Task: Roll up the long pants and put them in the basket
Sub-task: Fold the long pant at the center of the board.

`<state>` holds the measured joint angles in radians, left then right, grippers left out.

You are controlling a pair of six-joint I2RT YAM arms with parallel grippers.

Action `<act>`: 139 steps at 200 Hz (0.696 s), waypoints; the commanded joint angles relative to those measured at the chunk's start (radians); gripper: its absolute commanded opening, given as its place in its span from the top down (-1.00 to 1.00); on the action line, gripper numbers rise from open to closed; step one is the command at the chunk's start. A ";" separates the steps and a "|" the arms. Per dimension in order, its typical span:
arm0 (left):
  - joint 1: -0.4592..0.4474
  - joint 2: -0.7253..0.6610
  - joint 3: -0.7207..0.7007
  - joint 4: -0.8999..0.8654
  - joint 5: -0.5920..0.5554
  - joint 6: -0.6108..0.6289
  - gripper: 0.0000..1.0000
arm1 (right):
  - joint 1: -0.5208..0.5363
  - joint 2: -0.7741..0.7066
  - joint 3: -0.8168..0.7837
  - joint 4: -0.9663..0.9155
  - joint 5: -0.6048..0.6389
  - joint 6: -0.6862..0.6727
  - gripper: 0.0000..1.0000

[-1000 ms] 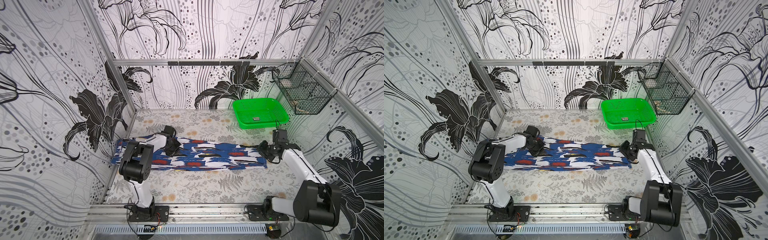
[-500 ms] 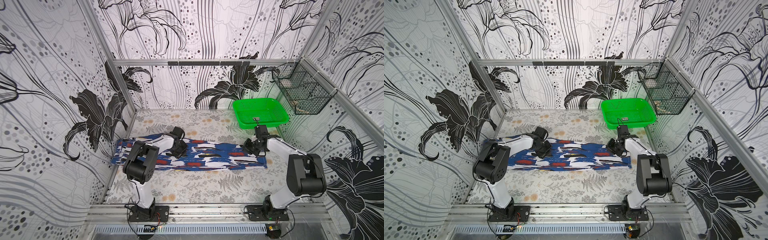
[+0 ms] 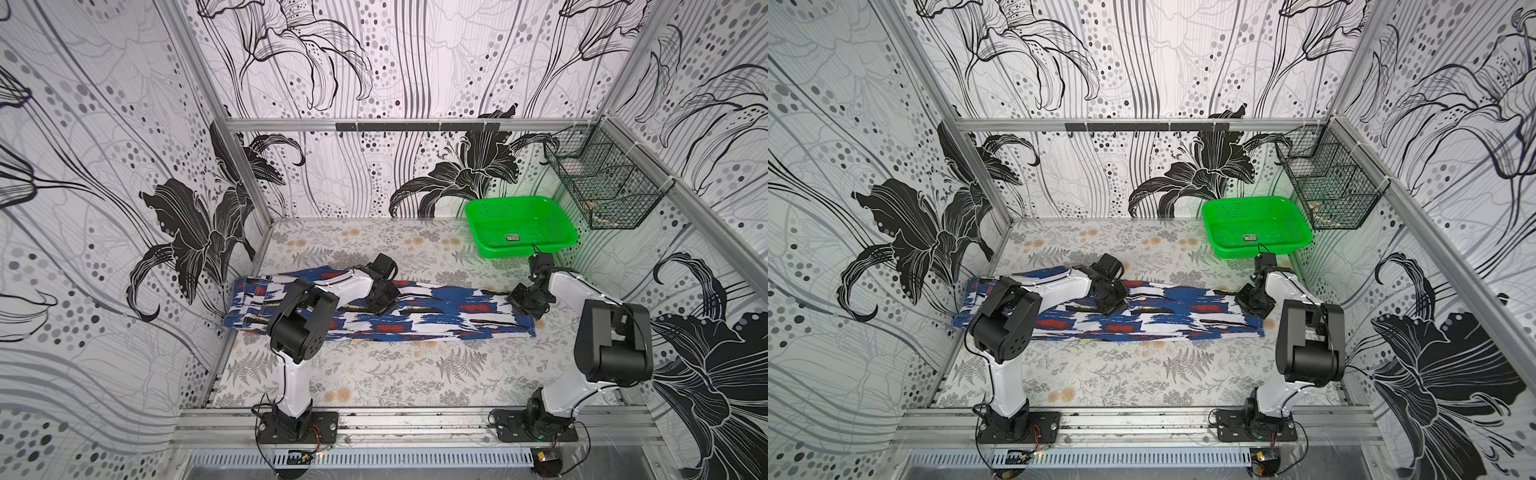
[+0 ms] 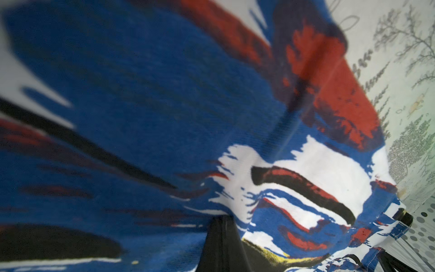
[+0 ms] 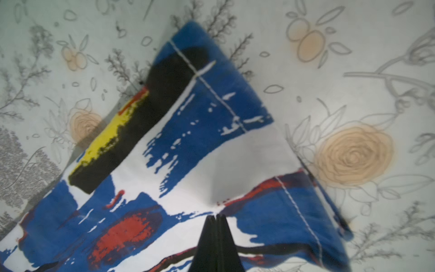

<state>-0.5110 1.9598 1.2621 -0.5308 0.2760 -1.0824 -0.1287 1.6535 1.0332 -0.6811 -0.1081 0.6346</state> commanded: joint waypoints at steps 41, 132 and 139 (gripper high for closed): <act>-0.084 0.127 0.080 0.002 0.013 -0.027 1.00 | 0.004 -0.086 -0.088 0.046 -0.109 0.002 1.00; -0.229 0.321 0.239 0.034 0.035 -0.094 1.00 | 0.004 -0.386 -0.174 0.015 -0.075 0.000 1.00; -0.231 0.319 0.247 0.028 0.032 -0.094 1.00 | 0.004 -0.388 -0.176 0.015 -0.074 -0.003 1.00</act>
<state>-0.7097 2.1849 1.5314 -0.4091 0.3084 -1.1572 -0.1287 1.2915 0.8803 -0.6399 -0.2153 0.6380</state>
